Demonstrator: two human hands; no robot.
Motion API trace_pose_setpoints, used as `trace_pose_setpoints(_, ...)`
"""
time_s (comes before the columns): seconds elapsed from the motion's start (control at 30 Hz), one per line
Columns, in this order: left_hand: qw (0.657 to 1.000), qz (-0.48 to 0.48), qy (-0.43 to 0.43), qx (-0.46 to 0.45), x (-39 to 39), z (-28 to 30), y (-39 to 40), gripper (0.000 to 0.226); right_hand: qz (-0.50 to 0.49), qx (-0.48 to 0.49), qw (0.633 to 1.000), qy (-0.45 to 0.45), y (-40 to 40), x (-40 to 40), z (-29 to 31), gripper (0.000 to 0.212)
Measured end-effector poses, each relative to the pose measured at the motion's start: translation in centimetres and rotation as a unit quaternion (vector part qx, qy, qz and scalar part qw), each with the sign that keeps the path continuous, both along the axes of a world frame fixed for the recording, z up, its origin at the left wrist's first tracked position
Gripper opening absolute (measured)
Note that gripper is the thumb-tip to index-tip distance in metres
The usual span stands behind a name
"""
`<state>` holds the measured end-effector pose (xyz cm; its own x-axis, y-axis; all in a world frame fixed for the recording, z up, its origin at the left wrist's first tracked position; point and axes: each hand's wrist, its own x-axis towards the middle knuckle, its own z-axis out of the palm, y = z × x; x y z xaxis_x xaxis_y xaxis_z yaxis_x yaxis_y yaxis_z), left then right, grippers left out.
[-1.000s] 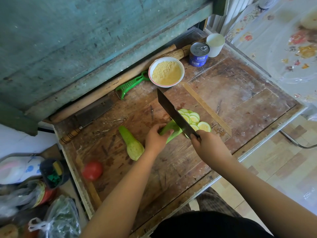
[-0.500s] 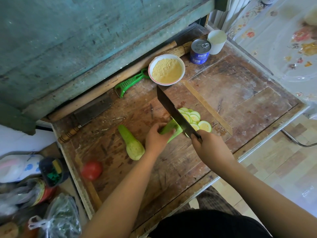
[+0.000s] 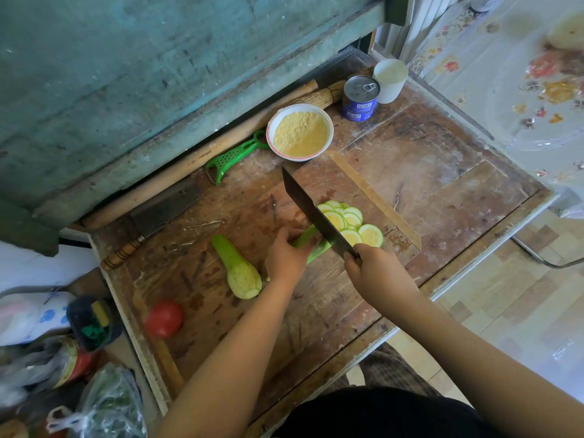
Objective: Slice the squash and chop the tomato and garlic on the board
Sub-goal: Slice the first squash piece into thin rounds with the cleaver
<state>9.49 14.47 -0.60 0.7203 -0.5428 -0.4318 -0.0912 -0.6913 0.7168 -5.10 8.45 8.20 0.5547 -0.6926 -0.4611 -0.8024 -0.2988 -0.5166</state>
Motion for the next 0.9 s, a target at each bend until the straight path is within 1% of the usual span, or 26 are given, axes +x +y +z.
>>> trace_pose_setpoints(0.33, 1.000, 0.004, 0.014, -0.008, -0.1, 0.0, 0.0, 0.030, 0.000, 0.019, 0.999, 0.032, -0.5, 1.9, -1.7, 0.037)
trace_pose_setpoints(0.5, 1.000, -0.001, 0.017, -0.005, 0.0, 0.1, -0.1, 0.027, -0.001, 0.027, 0.998, 0.056, -0.7, 2.7, -2.7, 0.033)
trace_pose_setpoints(0.57, 1.000, -0.002, 0.028, 0.001, 0.1, 0.0, -0.1, 0.027, -0.005, 0.028, 0.998, 0.050, -0.8, 2.5, -2.8, 0.032)
trace_pose_setpoints(0.67, 0.999, -0.001, 0.047, 0.001, 0.1, -0.1, 0.0, 0.027, -0.018, 0.030, 0.999, 0.017, -0.8, 1.7, -2.3, 0.031)
trace_pose_setpoints(0.77, 0.998, 0.007, 0.065, -0.003, 0.2, -0.2, 0.0, 0.026, -0.007, 0.005, 1.000, 0.000, -0.6, 0.9, -1.3, 0.030)
trace_pose_setpoints(0.9, 0.998, 0.015, 0.066, -0.012, 0.3, -0.4, 0.0, 0.025, 0.010, -0.017, 1.000, -0.008, -0.3, 0.6, -0.5, 0.029)
